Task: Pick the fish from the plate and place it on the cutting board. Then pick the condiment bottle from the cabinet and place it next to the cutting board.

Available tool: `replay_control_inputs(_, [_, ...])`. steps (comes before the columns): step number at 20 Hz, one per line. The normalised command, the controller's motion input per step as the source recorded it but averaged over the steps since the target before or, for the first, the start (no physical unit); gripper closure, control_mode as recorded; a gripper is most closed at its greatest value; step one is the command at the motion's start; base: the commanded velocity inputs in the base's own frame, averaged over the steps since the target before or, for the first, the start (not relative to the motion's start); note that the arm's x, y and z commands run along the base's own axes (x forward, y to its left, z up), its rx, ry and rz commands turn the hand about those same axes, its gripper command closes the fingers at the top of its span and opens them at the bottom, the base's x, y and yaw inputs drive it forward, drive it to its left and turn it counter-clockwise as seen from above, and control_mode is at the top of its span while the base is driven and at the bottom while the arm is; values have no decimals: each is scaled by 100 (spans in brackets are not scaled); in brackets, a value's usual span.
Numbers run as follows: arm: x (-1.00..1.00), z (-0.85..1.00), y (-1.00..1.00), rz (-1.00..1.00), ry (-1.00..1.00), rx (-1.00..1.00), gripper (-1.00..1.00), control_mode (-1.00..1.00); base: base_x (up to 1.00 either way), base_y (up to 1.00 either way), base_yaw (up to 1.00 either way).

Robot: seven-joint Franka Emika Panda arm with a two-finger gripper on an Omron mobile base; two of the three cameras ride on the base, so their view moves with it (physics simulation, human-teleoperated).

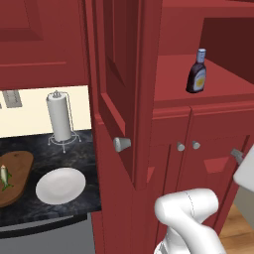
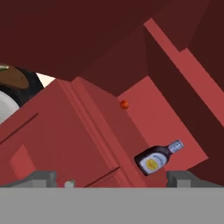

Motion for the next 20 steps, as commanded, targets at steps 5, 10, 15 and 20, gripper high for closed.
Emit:
replay_control_inputs(5, [19,-4,0,0,0,1,-100,-100,0,0,0])
replay_control_inputs(10, [14,-3,-7,0,0,12,-100,-100,0,0,0])
replay_control_inputs(15, [1,-10,-9,0,0,20,-100,-100,0,0,0])
replay_control_inputs(20, [0,-13,0,0,-2,16,-100,-100,0,0,0])
